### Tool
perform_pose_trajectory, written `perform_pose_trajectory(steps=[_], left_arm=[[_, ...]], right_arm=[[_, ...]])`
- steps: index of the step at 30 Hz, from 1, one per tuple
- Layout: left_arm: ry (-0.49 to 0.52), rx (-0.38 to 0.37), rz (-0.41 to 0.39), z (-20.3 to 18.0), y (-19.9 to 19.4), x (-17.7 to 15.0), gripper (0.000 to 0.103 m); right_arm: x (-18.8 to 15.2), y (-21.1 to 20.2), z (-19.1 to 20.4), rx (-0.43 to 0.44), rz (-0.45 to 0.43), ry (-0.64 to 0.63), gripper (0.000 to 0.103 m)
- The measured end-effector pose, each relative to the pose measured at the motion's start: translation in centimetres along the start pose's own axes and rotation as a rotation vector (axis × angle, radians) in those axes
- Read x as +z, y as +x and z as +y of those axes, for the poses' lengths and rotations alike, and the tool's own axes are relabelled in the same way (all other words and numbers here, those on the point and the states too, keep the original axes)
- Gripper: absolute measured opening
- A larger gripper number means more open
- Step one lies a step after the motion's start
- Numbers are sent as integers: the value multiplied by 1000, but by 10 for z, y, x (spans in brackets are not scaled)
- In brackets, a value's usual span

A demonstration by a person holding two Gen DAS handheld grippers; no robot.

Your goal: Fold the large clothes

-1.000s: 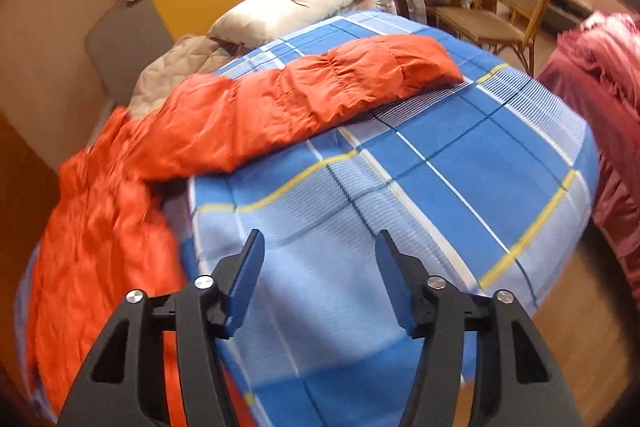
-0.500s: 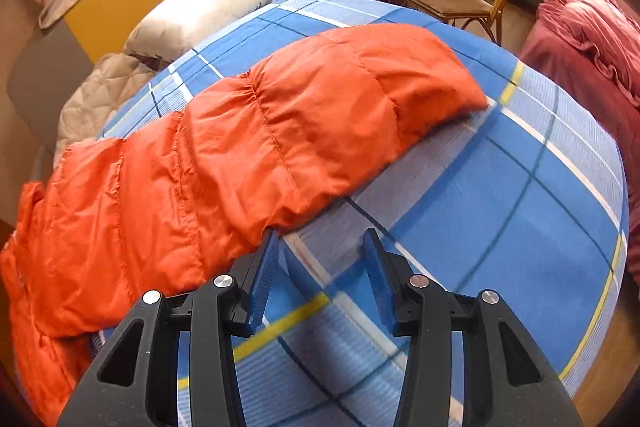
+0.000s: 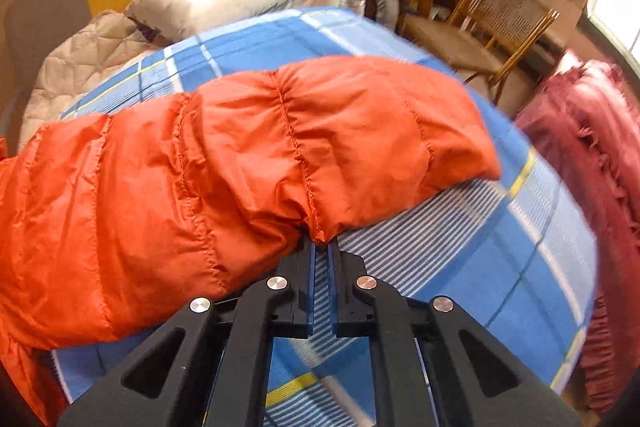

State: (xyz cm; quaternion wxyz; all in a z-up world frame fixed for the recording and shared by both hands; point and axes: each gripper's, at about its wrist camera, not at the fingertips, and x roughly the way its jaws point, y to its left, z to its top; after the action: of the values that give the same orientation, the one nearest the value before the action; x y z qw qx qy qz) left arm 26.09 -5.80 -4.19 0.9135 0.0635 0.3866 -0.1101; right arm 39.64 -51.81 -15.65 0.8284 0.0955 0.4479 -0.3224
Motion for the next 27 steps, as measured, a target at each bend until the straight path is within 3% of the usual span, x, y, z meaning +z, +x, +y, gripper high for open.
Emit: perform_pose_trajectory(steps=[4,11,17,20,23,24,25,26,27], left_arm=[[-36,-26,72,6,19,-10,97],[-125,-67,52,23,17,-16,98],[-178,-49,33,42,8,-18,98],[-200,-37,24,54,0,-22,98],[-214,-19,15,63,-7,-27,98],[-220,-16,11,67,-10,-28,98],[-225,-14,8,70,-12,-30,98],[-232,-12,6,74,-13,-31,98],[-237,-12,7,76,-13,-32,98]], right_arm=[[10,-37,27,-94,-146,-141,5],[-15,-126,130,39,-381,-512,5],[-83,-180,233,229,-421,-776,5],[-128,-197,284,312,-388,-887,5],[-154,-202,308,389,-321,-899,6],[-158,-203,310,404,-299,-884,15],[-163,-205,309,430,-280,-853,33],[-165,-206,305,464,-264,-821,44],[-166,-208,298,496,-251,-780,69]])
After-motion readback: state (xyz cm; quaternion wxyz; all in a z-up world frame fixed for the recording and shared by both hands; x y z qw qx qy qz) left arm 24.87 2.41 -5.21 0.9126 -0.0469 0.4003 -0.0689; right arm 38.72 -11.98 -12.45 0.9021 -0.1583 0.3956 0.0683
